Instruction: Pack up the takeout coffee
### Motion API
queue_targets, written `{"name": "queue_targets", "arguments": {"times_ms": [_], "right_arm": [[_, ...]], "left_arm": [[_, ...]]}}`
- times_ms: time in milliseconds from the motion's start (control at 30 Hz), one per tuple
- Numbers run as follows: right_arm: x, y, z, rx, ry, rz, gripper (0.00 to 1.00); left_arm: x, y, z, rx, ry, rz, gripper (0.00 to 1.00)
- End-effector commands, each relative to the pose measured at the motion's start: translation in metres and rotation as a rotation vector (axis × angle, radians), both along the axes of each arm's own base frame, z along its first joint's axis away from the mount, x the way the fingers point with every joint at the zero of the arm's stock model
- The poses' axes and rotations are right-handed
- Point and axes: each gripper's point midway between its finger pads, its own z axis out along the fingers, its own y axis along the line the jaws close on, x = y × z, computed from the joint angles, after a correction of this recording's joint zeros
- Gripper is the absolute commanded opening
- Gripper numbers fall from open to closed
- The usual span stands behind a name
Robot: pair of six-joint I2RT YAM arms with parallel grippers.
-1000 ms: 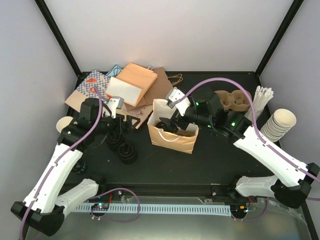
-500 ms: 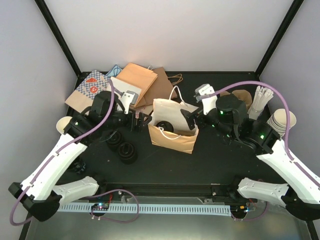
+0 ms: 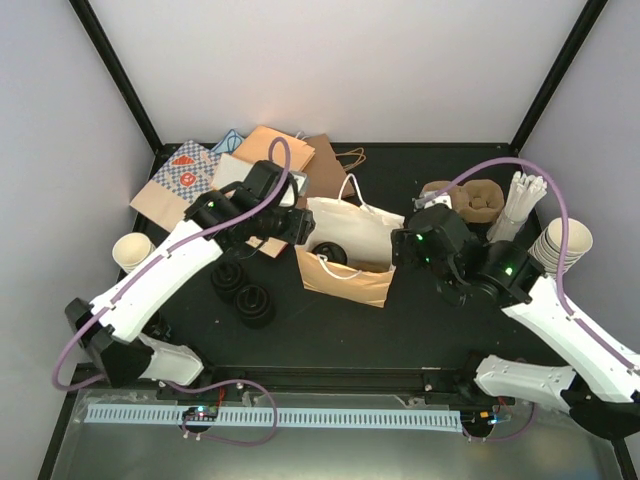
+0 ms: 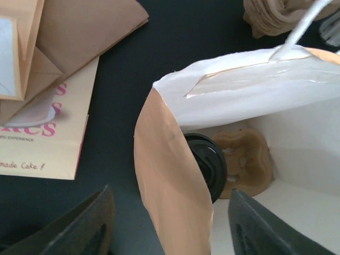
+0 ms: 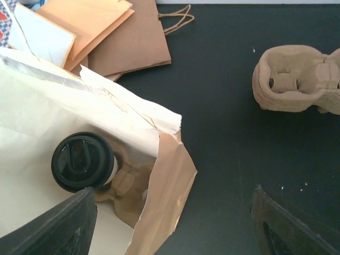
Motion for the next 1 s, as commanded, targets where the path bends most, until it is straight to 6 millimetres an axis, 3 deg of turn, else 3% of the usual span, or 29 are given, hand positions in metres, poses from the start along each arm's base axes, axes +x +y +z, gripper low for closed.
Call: {"name": "queue_targets", "arguments": {"times_ms": [0, 133, 333, 533, 633, 967], "right_arm": [[0.004, 0.005, -0.005, 0.114, 0.079, -0.138, 0.79], [0.012, 0.015, -0.017, 0.079, 0.153, -0.183, 0.68], [0.016, 0.009, -0.032, -0.047, 0.229, -0.267, 0.54], [0.018, 0.007, -0.028, -0.034, 0.194, -0.269, 0.15], [0.023, 0.005, -0.024, -0.039, 0.182, -0.268, 0.02], [0.050, -0.006, -0.012, -0.033, 0.148, -0.281, 0.01]], "left_arm": [[0.003, -0.008, 0.008, 0.000, 0.029, 0.004, 0.58], [0.005, -0.015, 0.006, 0.002, 0.040, -0.001, 0.47], [0.007, -0.011, 0.011, 0.015, 0.021, 0.018, 0.29], [0.010, -0.013, 0.012, 0.021, 0.014, 0.016, 0.03], [0.012, -0.013, 0.013, 0.022, 0.009, 0.020, 0.01], [0.024, -0.022, 0.020, -0.013, -0.032, 0.028, 0.02]]}}
